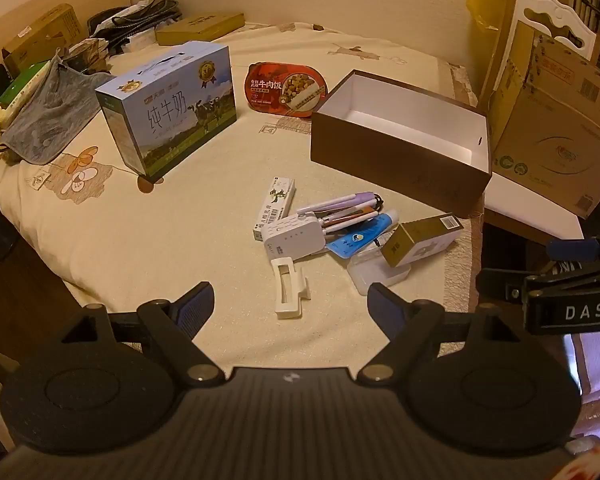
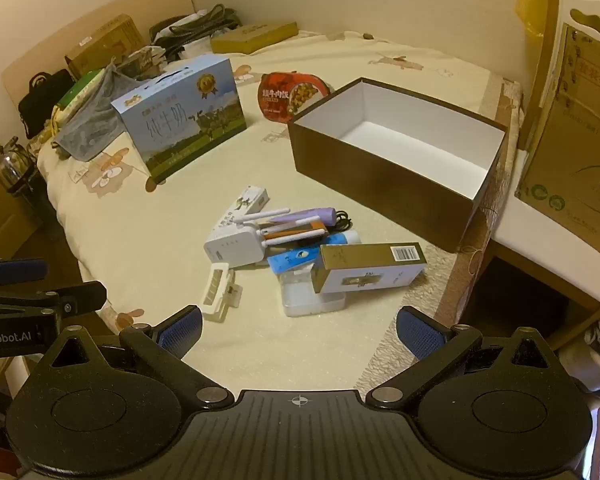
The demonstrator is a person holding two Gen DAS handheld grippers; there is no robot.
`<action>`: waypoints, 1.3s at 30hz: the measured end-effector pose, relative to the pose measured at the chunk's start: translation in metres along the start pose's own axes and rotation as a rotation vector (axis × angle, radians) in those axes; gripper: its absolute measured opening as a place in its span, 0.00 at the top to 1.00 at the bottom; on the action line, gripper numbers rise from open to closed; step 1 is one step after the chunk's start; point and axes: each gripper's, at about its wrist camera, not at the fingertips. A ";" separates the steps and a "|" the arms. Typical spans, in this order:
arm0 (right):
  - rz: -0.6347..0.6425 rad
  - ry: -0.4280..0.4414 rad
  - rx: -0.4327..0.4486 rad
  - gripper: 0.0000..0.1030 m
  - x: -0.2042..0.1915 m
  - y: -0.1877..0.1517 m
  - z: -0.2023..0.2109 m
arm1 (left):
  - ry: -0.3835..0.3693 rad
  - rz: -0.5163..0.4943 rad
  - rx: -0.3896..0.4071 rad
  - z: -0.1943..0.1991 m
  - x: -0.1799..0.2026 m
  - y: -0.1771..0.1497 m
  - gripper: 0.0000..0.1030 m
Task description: Organize rigid objects
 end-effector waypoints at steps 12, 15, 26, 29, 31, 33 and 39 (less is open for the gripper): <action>0.002 -0.004 -0.002 0.02 0.000 0.000 -0.001 | 0.004 -0.001 -0.003 0.000 0.000 0.000 0.21; 0.002 -0.004 -0.003 0.02 0.000 0.000 -0.001 | 0.005 -0.002 -0.005 0.000 0.000 0.000 0.21; 0.002 -0.005 -0.004 0.02 0.000 0.001 -0.002 | 0.006 -0.002 -0.008 0.000 0.000 0.000 0.21; 0.001 -0.005 -0.005 0.02 0.000 0.001 -0.002 | 0.005 -0.002 -0.008 0.000 0.000 0.000 0.21; 0.002 -0.005 -0.004 0.02 0.000 0.001 -0.002 | 0.005 -0.002 -0.009 0.000 0.000 0.000 0.21; 0.002 -0.005 -0.005 0.02 0.000 0.001 -0.003 | 0.006 -0.002 -0.009 0.000 0.000 -0.001 0.21; 0.002 -0.004 -0.005 0.02 0.001 0.001 -0.003 | 0.006 -0.002 -0.011 0.000 0.000 0.000 0.21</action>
Point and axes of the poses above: each gripper's, at about its wrist camera, not at the fingertips, and z roughly against the way its jaws point, x to its right, y to its top, and after that the axes turned 2 degrees about z, right-handed
